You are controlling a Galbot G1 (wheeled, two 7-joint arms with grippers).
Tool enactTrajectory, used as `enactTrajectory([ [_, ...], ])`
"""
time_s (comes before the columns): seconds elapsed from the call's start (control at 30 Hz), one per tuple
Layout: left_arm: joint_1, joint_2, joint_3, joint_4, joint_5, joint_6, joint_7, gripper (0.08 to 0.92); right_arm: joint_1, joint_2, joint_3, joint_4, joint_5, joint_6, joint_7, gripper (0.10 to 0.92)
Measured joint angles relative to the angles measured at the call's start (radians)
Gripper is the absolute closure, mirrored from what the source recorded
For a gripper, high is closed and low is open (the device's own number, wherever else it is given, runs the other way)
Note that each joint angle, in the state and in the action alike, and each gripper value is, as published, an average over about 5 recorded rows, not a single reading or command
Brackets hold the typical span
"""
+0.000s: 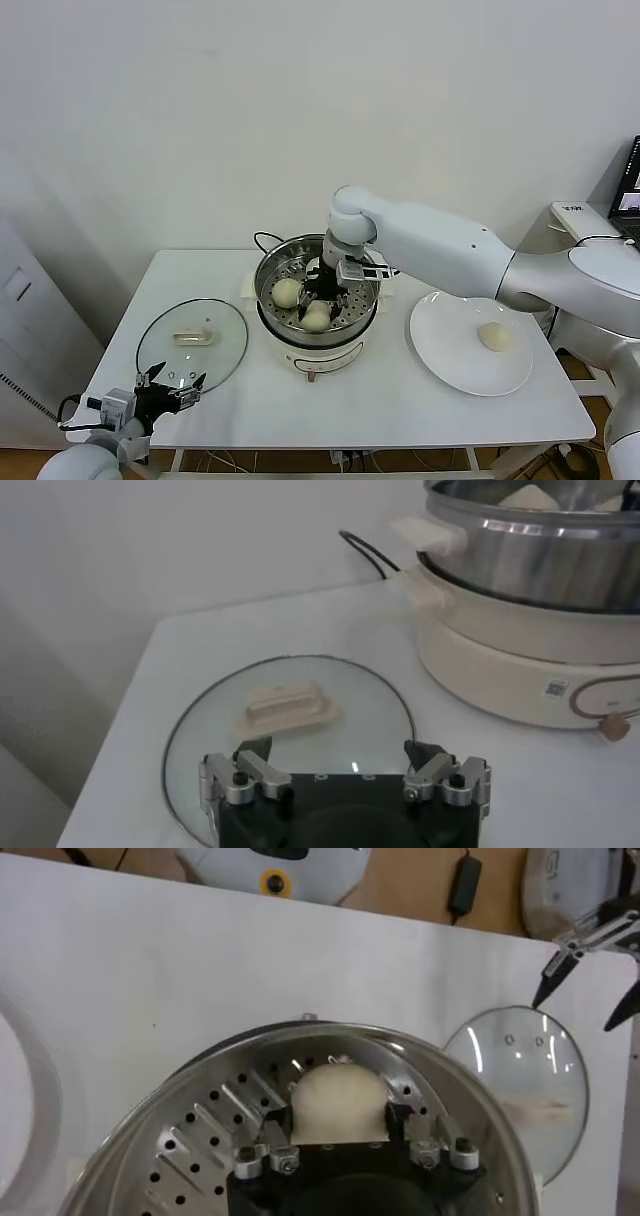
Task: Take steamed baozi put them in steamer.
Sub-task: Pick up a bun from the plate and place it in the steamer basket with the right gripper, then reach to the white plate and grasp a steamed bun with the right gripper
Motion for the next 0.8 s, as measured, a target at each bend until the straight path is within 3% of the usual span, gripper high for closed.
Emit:
enactTrajectory([
  [0.2, 0.011, 0.000, -0.005, -0.003, 0.001, -0.001, 0.000, 0.177, 0.002, -0.016, 0.022, -0.006, -0.015, 0.000, 0.018, 0.211],
  [0.47, 0.021, 0.000, -0.013, -0.004, 0.001, -0.003, 0.000, 0.177, 0.054, -0.071, 0.056, -0.053, 0.024, 0.000, 0.044, 0.203],
  [0.8, 0.025, -0.007, -0.017, -0.012, 0.001, -0.001, 0.000, 0.177, 0.197, -0.222, -0.045, -0.104, 0.231, -0.024, 0.012, 0.203],
])
